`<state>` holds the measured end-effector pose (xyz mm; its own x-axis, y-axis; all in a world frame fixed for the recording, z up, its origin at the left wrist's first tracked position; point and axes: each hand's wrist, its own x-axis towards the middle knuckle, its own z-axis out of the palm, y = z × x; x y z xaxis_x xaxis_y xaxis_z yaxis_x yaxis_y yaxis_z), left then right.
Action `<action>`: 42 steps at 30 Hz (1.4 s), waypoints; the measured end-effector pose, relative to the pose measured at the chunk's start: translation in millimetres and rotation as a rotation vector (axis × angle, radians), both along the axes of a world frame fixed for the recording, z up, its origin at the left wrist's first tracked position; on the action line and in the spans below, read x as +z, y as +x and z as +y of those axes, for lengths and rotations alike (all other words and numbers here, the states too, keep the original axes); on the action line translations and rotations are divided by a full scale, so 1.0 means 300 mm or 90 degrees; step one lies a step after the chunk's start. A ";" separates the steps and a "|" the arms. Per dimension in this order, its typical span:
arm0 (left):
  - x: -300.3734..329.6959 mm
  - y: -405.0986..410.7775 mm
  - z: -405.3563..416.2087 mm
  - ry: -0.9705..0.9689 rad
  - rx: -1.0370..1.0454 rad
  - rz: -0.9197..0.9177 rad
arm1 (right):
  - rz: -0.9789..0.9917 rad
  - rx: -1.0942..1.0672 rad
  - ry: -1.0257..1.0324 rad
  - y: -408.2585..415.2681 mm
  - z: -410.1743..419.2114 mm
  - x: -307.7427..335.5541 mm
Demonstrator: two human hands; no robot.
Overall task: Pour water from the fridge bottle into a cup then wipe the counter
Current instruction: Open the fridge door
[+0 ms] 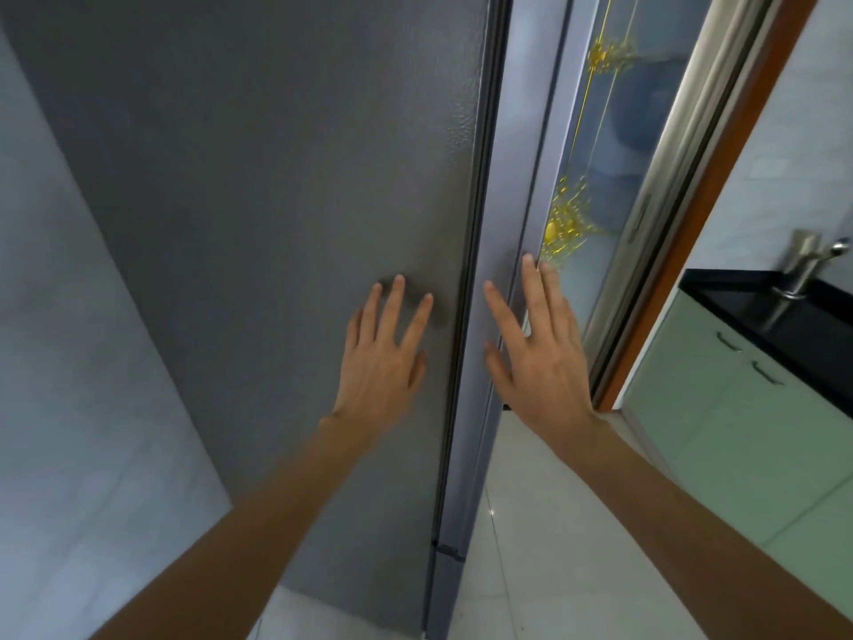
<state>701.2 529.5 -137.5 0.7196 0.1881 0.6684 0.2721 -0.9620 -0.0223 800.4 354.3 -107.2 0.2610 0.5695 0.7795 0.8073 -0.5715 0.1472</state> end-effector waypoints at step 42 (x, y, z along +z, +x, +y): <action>-0.097 0.088 0.001 -0.005 0.014 -0.058 | 0.037 -0.114 0.082 0.285 -0.319 -0.096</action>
